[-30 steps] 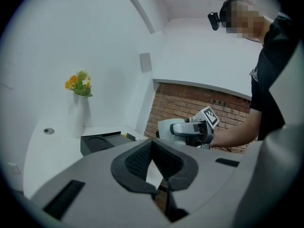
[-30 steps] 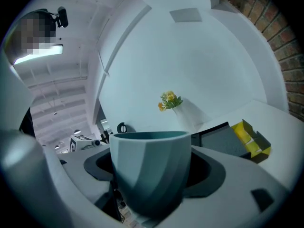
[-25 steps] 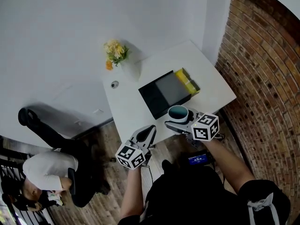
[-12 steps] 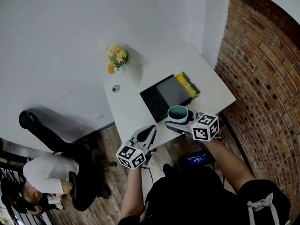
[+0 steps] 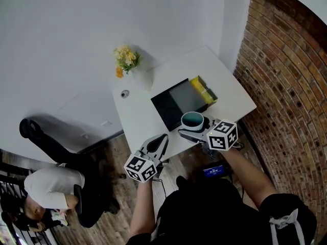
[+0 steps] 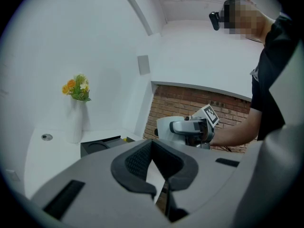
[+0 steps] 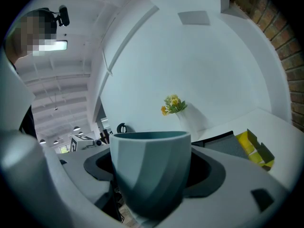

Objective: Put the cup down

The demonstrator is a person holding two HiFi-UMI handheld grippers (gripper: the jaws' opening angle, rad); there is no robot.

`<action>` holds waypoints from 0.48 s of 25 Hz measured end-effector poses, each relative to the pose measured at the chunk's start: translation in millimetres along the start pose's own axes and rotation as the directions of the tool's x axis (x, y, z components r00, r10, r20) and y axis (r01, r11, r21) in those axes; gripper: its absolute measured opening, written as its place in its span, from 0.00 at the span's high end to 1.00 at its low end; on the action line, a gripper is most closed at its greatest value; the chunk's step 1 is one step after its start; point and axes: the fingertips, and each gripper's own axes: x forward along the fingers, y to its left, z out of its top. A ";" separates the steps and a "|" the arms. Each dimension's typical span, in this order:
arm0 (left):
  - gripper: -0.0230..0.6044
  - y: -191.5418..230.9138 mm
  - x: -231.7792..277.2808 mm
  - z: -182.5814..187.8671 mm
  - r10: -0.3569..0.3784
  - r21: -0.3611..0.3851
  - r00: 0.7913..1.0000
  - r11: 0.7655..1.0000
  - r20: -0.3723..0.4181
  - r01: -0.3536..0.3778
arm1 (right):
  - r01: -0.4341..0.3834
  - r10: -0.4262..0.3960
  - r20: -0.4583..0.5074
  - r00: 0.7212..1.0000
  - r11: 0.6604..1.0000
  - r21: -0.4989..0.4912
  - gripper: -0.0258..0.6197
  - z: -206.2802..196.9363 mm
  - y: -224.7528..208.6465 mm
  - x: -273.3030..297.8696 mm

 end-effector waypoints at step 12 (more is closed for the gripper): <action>0.95 1.3 2.0 -0.4 0.020 -0.009 1.000 1.000 -0.009 -0.020 | -0.025 0.025 -0.027 0.999 1.000 0.014 0.34 -2.4 -10.5 5.1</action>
